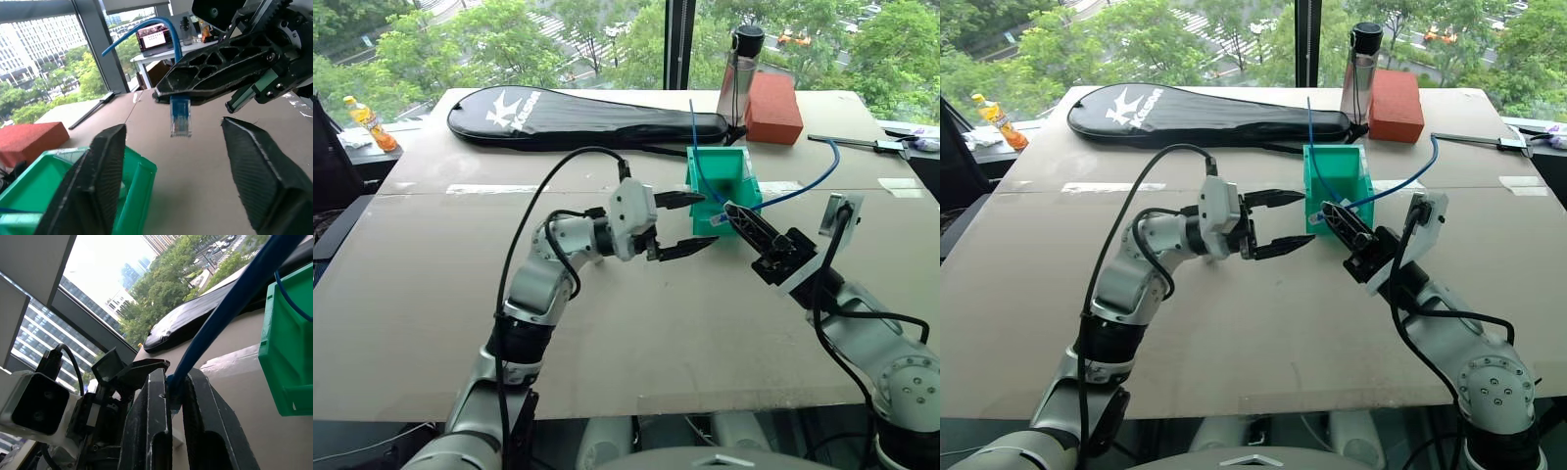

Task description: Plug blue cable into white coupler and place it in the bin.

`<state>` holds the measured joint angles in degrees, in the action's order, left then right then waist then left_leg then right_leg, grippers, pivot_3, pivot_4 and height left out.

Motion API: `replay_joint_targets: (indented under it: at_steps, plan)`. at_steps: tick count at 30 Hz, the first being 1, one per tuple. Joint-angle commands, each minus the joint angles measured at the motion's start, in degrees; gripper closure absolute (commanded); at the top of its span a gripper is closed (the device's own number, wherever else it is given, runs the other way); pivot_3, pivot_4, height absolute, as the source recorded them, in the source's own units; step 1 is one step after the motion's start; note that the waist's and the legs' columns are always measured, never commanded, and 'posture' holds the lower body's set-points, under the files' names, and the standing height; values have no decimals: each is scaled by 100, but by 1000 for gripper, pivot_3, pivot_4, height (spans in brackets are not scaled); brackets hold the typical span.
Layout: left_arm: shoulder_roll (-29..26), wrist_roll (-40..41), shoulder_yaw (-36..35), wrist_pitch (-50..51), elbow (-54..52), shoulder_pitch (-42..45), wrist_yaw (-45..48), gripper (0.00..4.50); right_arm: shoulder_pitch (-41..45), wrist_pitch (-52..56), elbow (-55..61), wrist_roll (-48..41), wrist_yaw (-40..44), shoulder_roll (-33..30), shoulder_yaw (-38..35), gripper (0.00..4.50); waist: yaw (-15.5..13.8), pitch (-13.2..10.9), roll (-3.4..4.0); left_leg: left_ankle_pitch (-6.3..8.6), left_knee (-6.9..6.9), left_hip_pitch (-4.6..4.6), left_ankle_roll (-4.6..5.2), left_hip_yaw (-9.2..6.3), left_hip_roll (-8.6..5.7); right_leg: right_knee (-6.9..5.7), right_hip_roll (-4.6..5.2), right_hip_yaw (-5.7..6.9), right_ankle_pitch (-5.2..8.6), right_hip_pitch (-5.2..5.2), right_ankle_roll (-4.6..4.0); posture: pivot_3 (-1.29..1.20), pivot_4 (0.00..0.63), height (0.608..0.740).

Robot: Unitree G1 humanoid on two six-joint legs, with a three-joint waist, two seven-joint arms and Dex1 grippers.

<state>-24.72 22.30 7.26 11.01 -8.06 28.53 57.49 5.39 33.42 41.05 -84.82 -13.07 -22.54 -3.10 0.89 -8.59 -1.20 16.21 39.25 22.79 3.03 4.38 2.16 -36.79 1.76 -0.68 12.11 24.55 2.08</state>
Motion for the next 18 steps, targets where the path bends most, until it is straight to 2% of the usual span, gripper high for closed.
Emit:
replay_joint_targets:
  at_steps: [1, 5, 8, 12, 18]
  plan:
    - [-363, 456, -682, 574, -202, -282, -193, 47, 29, -77, 38, 38, 158, -84, -144, 4500, 4, 0, 0, 0, -1, 0, 0, 0, 1, 0, 0, 0, 0, 1, 0, 0, 150, 740]
    - [-906, 585, -1401, 801, 135, -858, -224, 47, 38, -75, -80, 145, 335, -111, -127, 4500, -6, 0, 1, 0, -3, 0, 0, -1, 3, -1, 1, 4, 1, 4, -1, 0, 150, 740]
    - [-1176, 455, -1658, 516, 599, -1307, -41, 47, 133, -60, -208, 216, 454, -44, -46, 4500, -14, 0, 1, 0, -4, 0, 0, 4, 2, 1, 6, 5, 8, 4, -13, 0, 150, 740]
    - [-1291, 175, -1645, -43, 1080, -1537, 132, 47, 249, 16, -356, 283, 610, 1, 47, 4500, -54, -1, -1, 0, -2, 1, 0, 13, -2, 1, 17, 7, 13, 4, -21, 0, 150, 740]
    - [-1135, -320, -1342, -887, 1884, -1483, 289, 47, 363, 90, -436, 370, 716, 13, 93, 4500, -62, 0, -5, 0, -3, 1, 0, 14, -2, 1, 25, 10, 13, 4, -23, 0, 150, 740]
